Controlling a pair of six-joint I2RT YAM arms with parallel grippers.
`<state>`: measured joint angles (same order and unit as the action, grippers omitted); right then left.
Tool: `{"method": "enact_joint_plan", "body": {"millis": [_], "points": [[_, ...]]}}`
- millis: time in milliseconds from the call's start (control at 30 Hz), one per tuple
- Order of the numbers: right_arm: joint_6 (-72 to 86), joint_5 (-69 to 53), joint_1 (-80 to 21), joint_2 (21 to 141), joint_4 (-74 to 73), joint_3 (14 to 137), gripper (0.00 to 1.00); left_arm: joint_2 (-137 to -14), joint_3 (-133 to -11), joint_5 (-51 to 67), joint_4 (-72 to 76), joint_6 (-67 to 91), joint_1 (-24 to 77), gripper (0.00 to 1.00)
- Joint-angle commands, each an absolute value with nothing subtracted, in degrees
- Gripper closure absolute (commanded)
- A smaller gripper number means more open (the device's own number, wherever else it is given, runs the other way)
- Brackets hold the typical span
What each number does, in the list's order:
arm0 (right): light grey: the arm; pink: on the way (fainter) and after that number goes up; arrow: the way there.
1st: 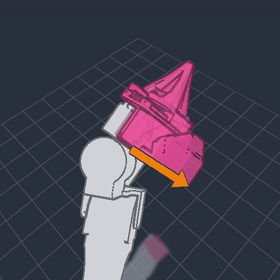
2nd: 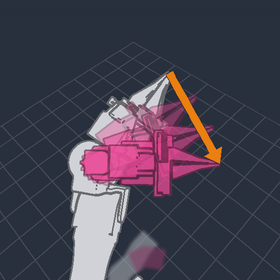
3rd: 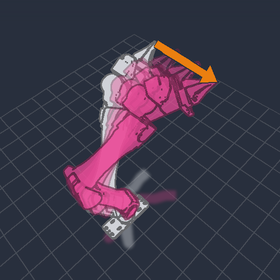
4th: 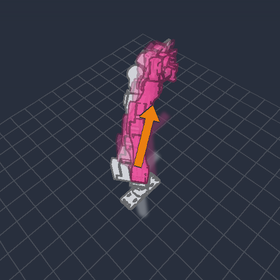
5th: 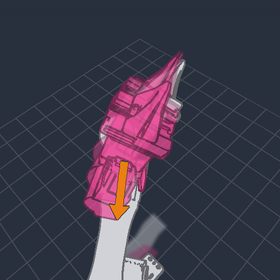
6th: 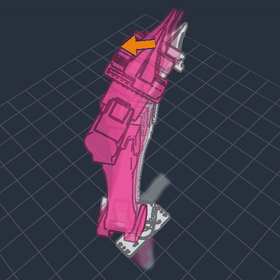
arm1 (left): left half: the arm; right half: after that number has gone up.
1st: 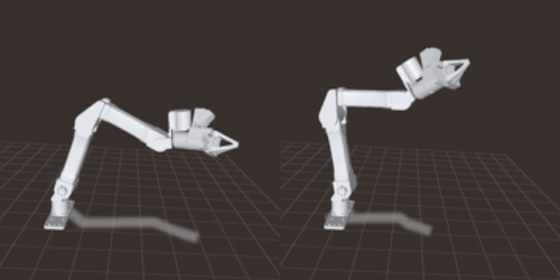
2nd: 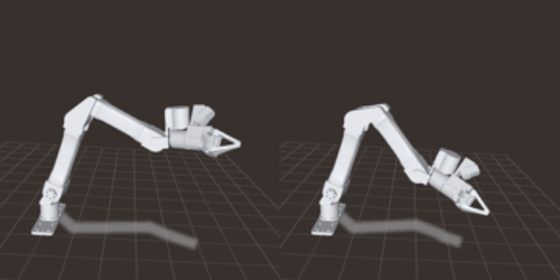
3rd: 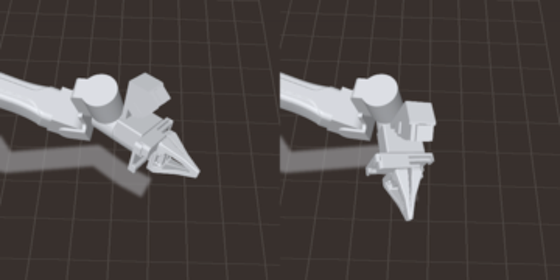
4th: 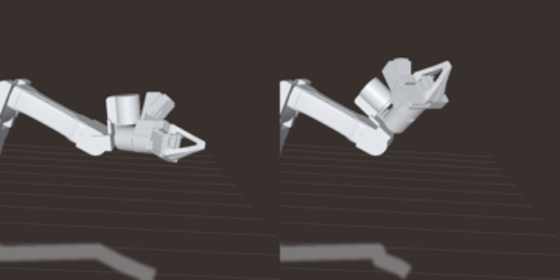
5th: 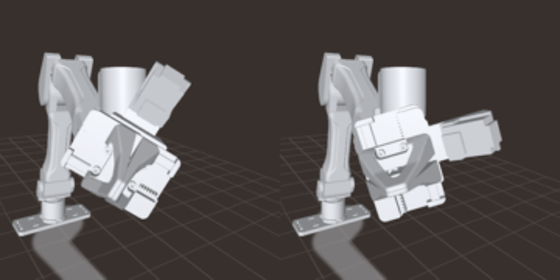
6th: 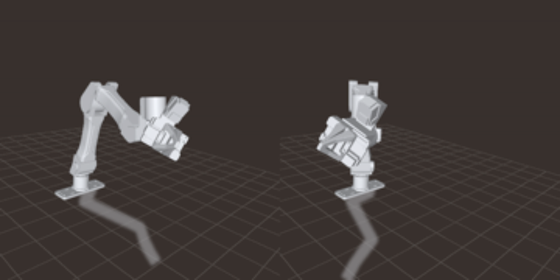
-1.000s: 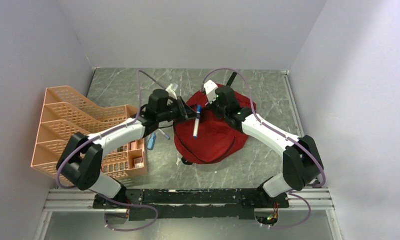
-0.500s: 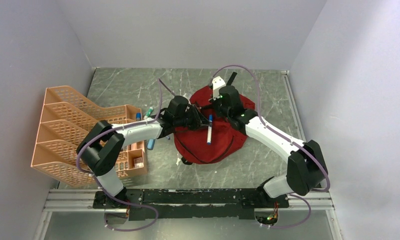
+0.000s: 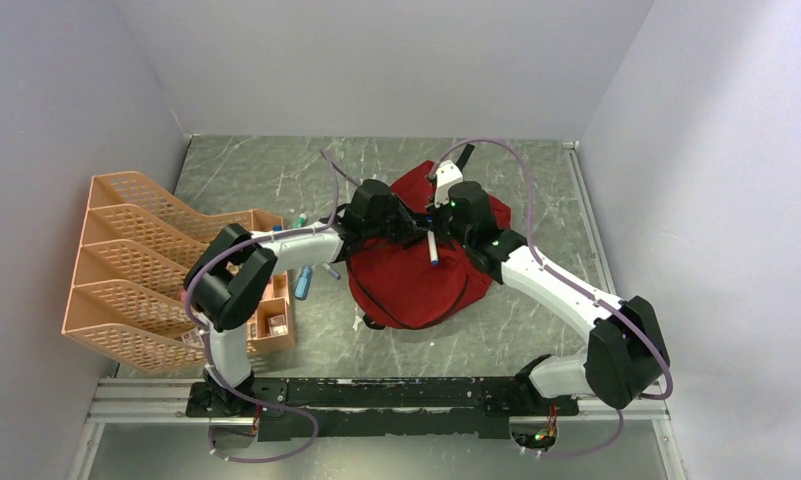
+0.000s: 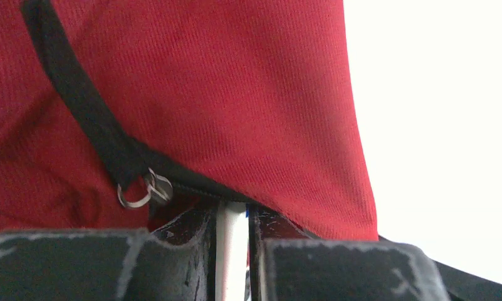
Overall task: Pack the student bag
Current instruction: Place the stationery in the student bag.
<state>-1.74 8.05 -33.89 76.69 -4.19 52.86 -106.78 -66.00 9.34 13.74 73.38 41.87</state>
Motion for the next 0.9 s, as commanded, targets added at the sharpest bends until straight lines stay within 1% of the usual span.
{"method": "enact_joint_plan", "body": {"millis": [0, 133, 400, 567, 800, 833, 867], "points": [[0.6, 4.5, -34.1, 74.1, -0.5, 52.9, 1.00, -109.7, -69.2, 6.5, 18.7, 77.1, 40.9, 0.95], [2.4, 3.5, -34.2, 73.8, -0.3, 52.3, 1.00, -110.9, -67.9, 4.0, 22.3, 81.1, 40.7, 0.95], [3.8, 1.4, -34.2, 73.9, -0.7, 51.9, 1.00, -112.4, -69.6, 0.1, 20.5, 84.2, 40.3, 0.95], [4.1, 0.9, -34.2, 73.7, -0.7, 51.5, 1.00, -113.3, -70.5, -5.5, 19.2, 86.2, 40.1, 0.95], [4.4, 0.3, -34.2, 73.7, -0.8, 51.3, 1.00, -115.4, -72.9, -8.5, 17.6, 86.9, 40.3, 0.95], [4.5, 0.3, -34.2, 73.7, -0.8, 51.3, 1.00, -115.4, -73.3, -9.2, 17.1, 86.6, 40.3, 0.93], [4.5, 0.2, -34.2, 73.7, -0.9, 51.3, 1.00, -115.4, -73.7, -9.4, 16.6, 86.1, 40.3, 0.89]]}}
